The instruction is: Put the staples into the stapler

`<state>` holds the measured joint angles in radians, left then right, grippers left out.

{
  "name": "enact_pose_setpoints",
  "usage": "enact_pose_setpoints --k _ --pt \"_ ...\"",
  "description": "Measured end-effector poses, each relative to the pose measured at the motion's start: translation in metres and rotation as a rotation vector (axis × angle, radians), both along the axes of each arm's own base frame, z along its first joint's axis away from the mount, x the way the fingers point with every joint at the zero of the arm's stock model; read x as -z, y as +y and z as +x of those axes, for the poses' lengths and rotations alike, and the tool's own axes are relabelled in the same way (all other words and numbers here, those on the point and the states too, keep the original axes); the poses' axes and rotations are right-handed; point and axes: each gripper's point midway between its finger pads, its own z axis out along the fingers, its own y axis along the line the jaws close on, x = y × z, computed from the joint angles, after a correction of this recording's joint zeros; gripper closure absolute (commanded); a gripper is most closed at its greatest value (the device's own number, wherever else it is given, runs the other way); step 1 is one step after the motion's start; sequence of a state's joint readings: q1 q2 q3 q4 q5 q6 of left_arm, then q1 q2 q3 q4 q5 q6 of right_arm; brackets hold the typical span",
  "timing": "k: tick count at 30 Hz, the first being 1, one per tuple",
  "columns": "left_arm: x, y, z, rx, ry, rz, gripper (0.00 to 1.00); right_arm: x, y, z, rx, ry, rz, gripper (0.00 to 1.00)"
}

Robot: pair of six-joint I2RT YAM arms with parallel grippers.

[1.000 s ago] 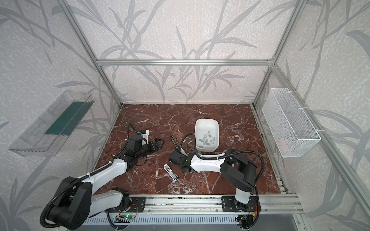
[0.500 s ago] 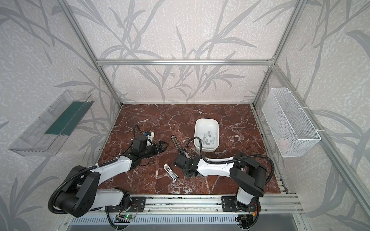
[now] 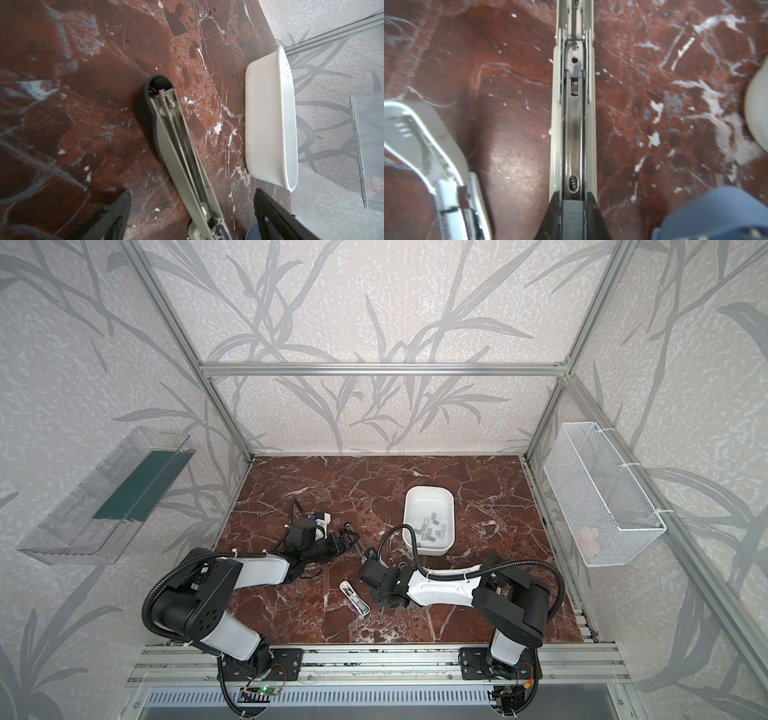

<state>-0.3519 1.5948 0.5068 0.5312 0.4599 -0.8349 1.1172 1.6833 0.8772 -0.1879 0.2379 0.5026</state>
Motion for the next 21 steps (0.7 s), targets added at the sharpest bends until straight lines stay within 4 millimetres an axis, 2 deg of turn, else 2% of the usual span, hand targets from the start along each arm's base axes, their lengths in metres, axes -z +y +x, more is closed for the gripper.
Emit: enact_pose_setpoints --k 11,16,21 --pt "0.000 -0.006 0.007 -0.033 0.001 -0.044 0.06 0.000 0.020 0.008 -0.007 0.015 0.076 0.98" --pt "-0.001 -0.005 0.022 -0.055 -0.025 -0.091 0.06 -0.002 0.023 0.011 0.001 0.016 0.101 1.00" --pt "-0.001 0.005 0.035 -0.089 -0.050 -0.119 0.06 -0.003 0.027 0.013 0.001 0.012 0.133 1.00"
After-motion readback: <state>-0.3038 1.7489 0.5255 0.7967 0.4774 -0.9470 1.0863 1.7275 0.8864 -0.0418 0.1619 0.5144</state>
